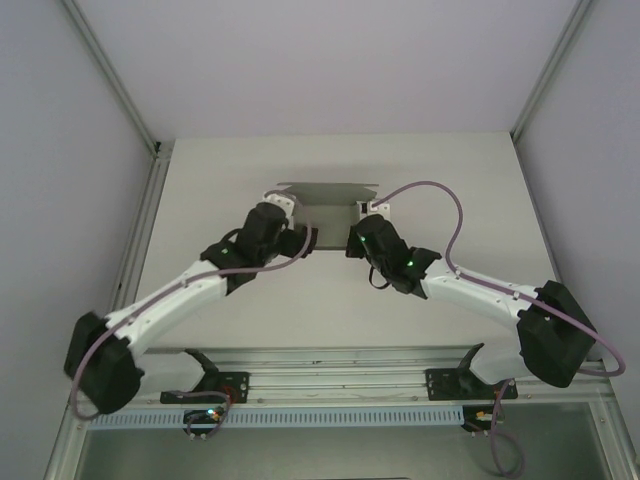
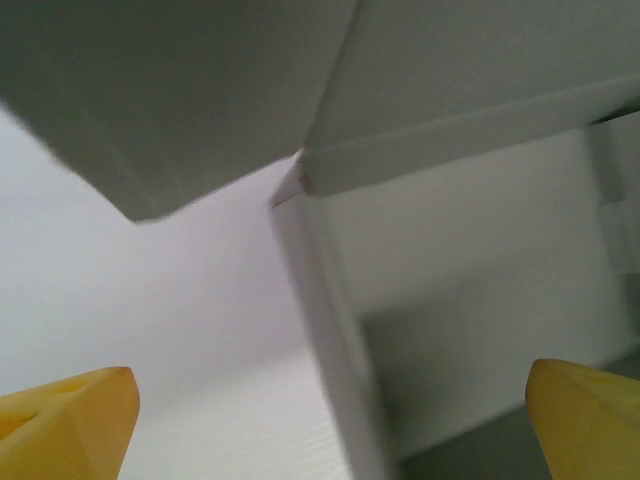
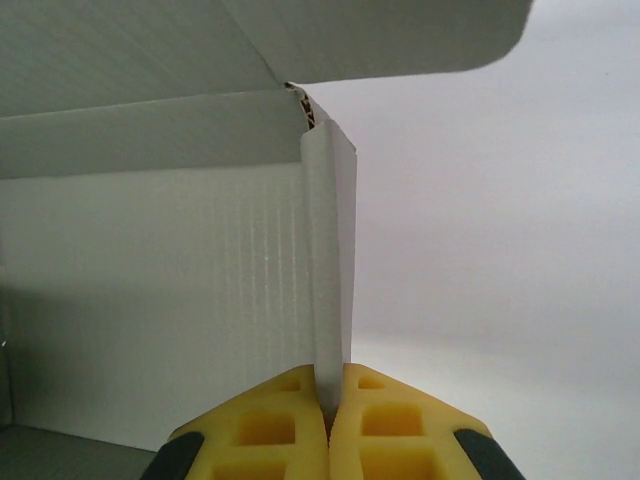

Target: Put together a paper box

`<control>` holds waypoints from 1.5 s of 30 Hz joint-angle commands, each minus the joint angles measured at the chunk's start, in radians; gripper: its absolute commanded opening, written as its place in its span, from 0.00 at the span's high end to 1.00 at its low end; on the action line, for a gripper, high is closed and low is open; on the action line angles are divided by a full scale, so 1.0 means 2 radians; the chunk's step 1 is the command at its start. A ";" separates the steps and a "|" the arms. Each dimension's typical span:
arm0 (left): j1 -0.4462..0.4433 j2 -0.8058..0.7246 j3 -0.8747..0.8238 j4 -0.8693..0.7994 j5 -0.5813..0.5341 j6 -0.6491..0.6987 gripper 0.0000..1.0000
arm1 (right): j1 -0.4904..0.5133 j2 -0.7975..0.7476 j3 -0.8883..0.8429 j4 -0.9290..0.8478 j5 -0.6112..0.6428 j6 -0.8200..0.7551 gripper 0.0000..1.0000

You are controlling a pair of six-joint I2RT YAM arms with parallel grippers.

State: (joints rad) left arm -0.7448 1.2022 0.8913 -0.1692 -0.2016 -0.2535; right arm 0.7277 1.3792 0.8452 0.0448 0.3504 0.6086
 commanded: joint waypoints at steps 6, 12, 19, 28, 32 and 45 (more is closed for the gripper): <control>0.121 -0.129 -0.104 0.082 0.137 -0.094 0.00 | -0.050 -0.008 -0.037 0.092 -0.165 -0.032 1.00; 0.241 -0.143 -0.159 0.099 0.170 -0.169 0.00 | -0.057 -0.015 -0.038 0.147 -0.260 -0.054 1.00; 0.252 0.041 -0.165 0.376 0.417 -0.236 0.00 | -0.055 0.005 -0.010 0.168 -0.330 -0.051 1.00; 0.216 0.208 -0.095 0.578 0.521 -0.327 0.00 | -0.040 0.036 0.037 0.156 -0.368 -0.072 1.00; 0.207 0.249 -0.082 0.693 0.561 -0.398 0.00 | -0.028 0.056 0.078 0.069 -0.322 -0.096 1.00; 0.180 0.104 -0.060 0.354 0.463 -0.188 0.00 | 0.037 0.157 0.227 -0.258 0.041 -0.165 1.00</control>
State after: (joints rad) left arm -0.3092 1.5768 0.7071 0.7136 0.6922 -0.8520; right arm 0.8101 1.5845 1.2865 -0.1734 0.1333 0.3058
